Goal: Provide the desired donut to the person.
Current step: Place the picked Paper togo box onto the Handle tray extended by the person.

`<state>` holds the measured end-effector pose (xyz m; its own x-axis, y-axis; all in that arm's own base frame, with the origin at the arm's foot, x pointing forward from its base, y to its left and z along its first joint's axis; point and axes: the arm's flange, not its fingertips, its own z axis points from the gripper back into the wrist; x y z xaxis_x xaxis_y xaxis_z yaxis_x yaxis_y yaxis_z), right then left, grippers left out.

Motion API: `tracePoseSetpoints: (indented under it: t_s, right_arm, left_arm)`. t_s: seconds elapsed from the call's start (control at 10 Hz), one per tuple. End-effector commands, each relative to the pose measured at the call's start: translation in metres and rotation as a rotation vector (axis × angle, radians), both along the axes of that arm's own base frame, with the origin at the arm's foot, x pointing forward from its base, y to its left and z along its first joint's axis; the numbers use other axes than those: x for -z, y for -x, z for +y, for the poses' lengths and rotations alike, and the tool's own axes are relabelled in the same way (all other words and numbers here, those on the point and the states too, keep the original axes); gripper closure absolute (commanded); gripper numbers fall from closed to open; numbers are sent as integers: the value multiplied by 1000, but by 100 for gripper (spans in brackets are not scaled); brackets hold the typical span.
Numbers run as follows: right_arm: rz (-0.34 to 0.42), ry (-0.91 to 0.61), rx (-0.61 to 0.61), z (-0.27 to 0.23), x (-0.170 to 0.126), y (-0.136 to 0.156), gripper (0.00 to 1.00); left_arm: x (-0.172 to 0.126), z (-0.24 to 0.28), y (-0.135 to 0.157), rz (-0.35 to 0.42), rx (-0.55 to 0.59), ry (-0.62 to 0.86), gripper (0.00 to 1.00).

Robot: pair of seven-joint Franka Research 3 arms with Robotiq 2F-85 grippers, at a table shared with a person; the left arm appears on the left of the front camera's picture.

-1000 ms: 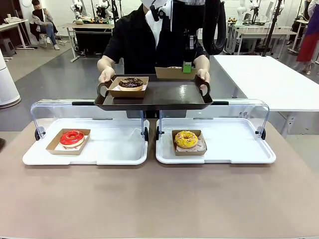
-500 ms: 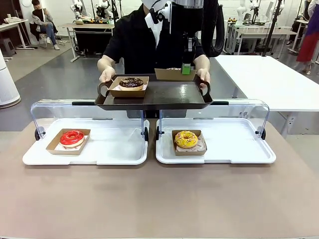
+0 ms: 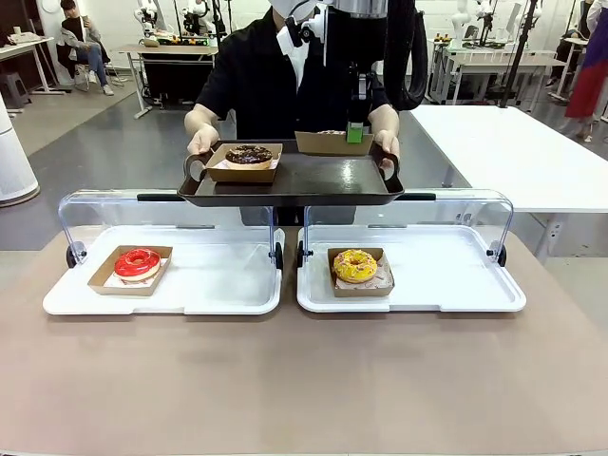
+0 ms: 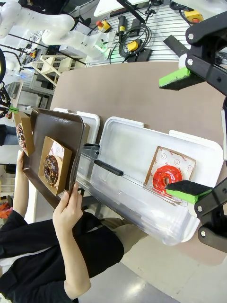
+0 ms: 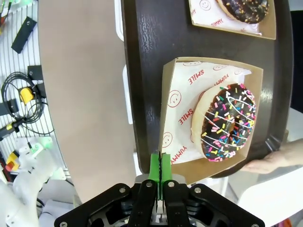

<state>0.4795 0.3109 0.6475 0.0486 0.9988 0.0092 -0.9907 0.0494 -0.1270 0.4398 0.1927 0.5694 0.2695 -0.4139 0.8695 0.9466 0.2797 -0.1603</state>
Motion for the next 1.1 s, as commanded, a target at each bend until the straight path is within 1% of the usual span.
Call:
tracePoseSetpoints:
  t_s: [0.0,0.2,0.4,0.7,0.8,0.9,1.0]
  right_arm:
    - [-23,12,7,-2,21,-11,99]
    - [-30,0,-9,-3,31,-21,99]
    - [-19,2,-9,-4,41,-31,99]
    - [-7,17,1,-6,51,-40,99]
    - [7,16,1,-7,53,-42,99]
    - [12,15,-1,-7,53,-42,80]
    - [14,14,-4,-7,53,-41,79]
  left_arm:
    - [-1,0,1,-6,1,0,0]
    - [-1,0,1,-6,1,0,0]
    - [-1,0,1,-6,1,0,0]
    - [-1,0,1,-6,1,0,0]
    - [-1,0,1,-6,1,0,0]
    - [-1,0,1,-6,1,0,0]
    - [-1,0,1,-6,1,0,0]
